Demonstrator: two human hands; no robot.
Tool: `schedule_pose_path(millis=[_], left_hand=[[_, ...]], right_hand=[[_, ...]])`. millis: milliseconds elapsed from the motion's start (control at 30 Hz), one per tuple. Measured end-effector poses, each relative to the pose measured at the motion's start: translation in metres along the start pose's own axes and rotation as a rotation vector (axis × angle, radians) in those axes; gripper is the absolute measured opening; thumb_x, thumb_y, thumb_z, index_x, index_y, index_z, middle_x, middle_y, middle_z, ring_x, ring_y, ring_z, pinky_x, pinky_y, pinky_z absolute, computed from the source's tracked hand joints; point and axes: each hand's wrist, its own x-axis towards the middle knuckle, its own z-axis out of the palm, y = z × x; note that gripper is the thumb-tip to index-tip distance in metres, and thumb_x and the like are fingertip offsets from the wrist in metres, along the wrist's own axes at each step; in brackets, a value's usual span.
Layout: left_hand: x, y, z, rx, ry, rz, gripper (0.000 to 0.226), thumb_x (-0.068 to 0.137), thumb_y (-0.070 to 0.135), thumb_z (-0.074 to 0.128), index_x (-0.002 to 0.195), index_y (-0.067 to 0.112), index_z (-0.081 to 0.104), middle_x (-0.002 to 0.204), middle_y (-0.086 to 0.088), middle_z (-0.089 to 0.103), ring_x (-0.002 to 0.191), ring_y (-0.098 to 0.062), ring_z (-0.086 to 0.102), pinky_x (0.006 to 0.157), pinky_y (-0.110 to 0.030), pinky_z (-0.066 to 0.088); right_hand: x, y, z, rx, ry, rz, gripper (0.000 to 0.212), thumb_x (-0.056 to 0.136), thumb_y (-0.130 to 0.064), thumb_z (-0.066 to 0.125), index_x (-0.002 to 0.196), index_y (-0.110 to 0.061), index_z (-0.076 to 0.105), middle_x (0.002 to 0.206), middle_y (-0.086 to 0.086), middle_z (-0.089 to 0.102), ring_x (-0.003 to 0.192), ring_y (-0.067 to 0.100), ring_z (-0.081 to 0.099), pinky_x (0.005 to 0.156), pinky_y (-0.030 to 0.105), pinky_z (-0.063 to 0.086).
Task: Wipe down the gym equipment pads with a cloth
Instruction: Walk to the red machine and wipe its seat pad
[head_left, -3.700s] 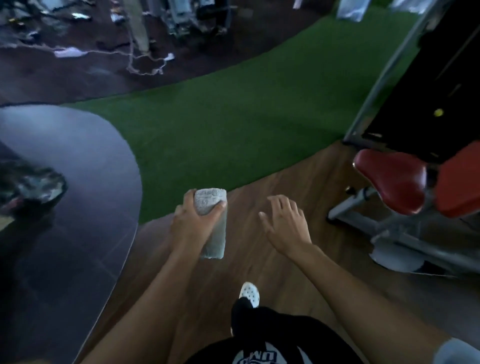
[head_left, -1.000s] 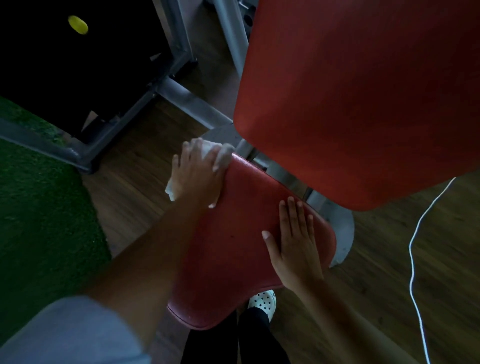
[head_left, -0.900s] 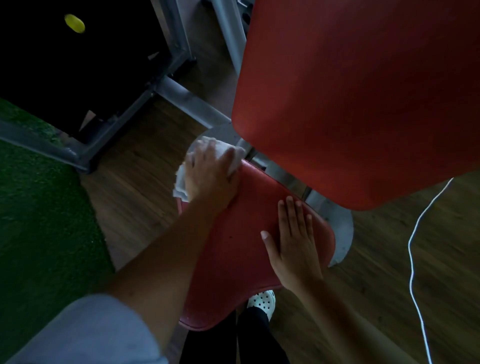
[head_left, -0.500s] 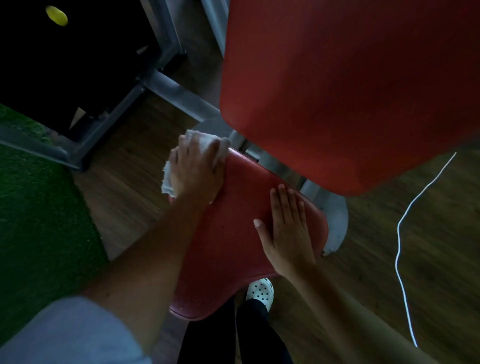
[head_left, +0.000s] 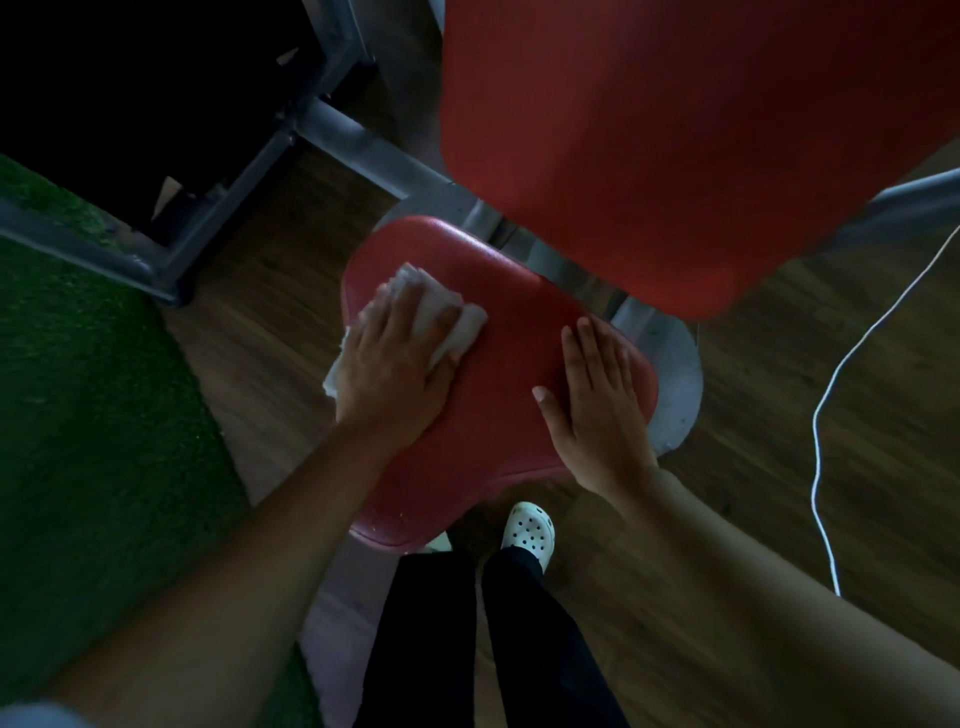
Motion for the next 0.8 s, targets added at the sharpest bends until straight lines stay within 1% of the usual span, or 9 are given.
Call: schedule_pose_path(millis=[133, 267, 300, 467, 567, 600, 700, 733, 800], left_hand=[[-0.041, -0.025, -0.008, 0.009, -0.033, 0.122, 0.050, 0.094, 0.052, 0.031, 0.140, 0.034, 0.038, 0.152, -0.012, 0.031, 0.139, -0.037, 0.028, 0.102, -0.057, 0.038], [-0.026, -0.027, -0.006, -0.114, 0.056, -0.220, 0.049, 0.091, 0.054, 0.033, 0.136, 0.036, 0.039, 0.152, -0.008, 0.029, 0.137, -0.037, 0.029, 0.105, -0.055, 0.035], [-0.029, -0.020, -0.006, -0.085, 0.063, -0.244, 0.048, 0.091, 0.052, 0.034, 0.136, 0.035, 0.039, 0.152, -0.008, 0.030, 0.137, -0.037, 0.029, 0.105, -0.055, 0.035], [-0.106, 0.007, -0.005, 0.048, 0.027, 0.074, 0.049, 0.095, 0.049, 0.037, 0.142, 0.036, 0.035, 0.156, -0.010, 0.024, 0.142, -0.035, 0.022, 0.108, -0.051, 0.028], [-0.136, -0.016, -0.004, 0.045, 0.022, 0.207, 0.049, 0.095, 0.051, 0.039, 0.140, 0.033, 0.038, 0.154, -0.011, 0.029, 0.141, -0.035, 0.025, 0.104, -0.055, 0.035], [-0.135, -0.026, -0.005, 0.009, 0.028, 0.164, 0.049, 0.095, 0.052, 0.037, 0.140, 0.031, 0.039, 0.152, -0.012, 0.031, 0.140, -0.036, 0.028, 0.102, -0.057, 0.039], [-0.108, -0.036, -0.009, -0.197, 0.127, -0.255, 0.052, 0.093, 0.054, 0.033, 0.136, 0.026, 0.043, 0.147, -0.009, 0.039, 0.133, -0.031, 0.038, 0.097, -0.054, 0.044], [-0.102, -0.031, -0.009, -0.208, 0.165, -0.336, 0.050, 0.092, 0.052, 0.035, 0.134, 0.025, 0.046, 0.144, -0.009, 0.042, 0.130, -0.031, 0.042, 0.097, -0.053, 0.044], [-0.103, -0.010, -0.006, -0.062, 0.202, -0.282, 0.044, 0.094, 0.046, 0.041, 0.133, 0.026, 0.048, 0.142, -0.012, 0.043, 0.128, -0.034, 0.042, 0.099, -0.051, 0.042]], right_hand=[[-0.009, 0.001, 0.002, -0.017, -0.004, 0.005, 0.073, 0.095, -0.052, 0.022, 0.151, -0.006, 0.012, 0.159, 0.013, 0.009, 0.148, 0.024, -0.001, 0.120, 0.042, 0.001], [-0.023, -0.001, 0.005, -0.027, -0.016, 0.023, 0.073, 0.094, -0.054, 0.018, 0.151, -0.008, 0.008, 0.160, 0.011, 0.005, 0.147, 0.023, -0.004, 0.119, 0.040, -0.004], [-0.027, -0.001, 0.005, -0.037, -0.018, 0.024, 0.074, 0.094, -0.054, 0.017, 0.151, -0.009, 0.006, 0.160, 0.010, 0.003, 0.147, 0.023, -0.005, 0.119, 0.039, -0.004], [-0.043, -0.003, 0.001, -0.050, -0.055, 0.047, 0.076, 0.092, -0.057, 0.012, 0.151, -0.011, 0.001, 0.160, 0.008, -0.003, 0.146, 0.022, -0.010, 0.117, 0.038, -0.007], [-0.043, -0.005, 0.001, -0.048, -0.069, 0.057, 0.074, 0.094, -0.056, 0.018, 0.151, -0.011, 0.000, 0.160, 0.007, -0.004, 0.146, 0.022, -0.011, 0.116, 0.038, -0.008], [-0.043, -0.005, 0.001, -0.044, -0.070, 0.059, 0.073, 0.095, -0.053, 0.021, 0.152, -0.011, 0.001, 0.160, 0.007, -0.004, 0.146, 0.022, -0.011, 0.117, 0.038, -0.007], [-0.044, -0.002, 0.003, -0.038, -0.065, 0.043, 0.072, 0.096, -0.052, 0.021, 0.152, -0.011, 0.001, 0.160, 0.007, -0.005, 0.146, 0.022, -0.012, 0.117, 0.039, -0.007], [-0.044, -0.001, 0.004, -0.036, -0.059, 0.033, 0.073, 0.096, -0.054, 0.019, 0.152, -0.011, 0.001, 0.160, 0.007, -0.005, 0.146, 0.022, -0.012, 0.118, 0.039, -0.007], [-0.044, 0.001, 0.006, -0.029, -0.046, 0.022, 0.075, 0.094, -0.057, 0.015, 0.152, -0.011, 0.002, 0.160, 0.008, -0.003, 0.145, 0.021, -0.012, 0.117, 0.040, -0.006]])
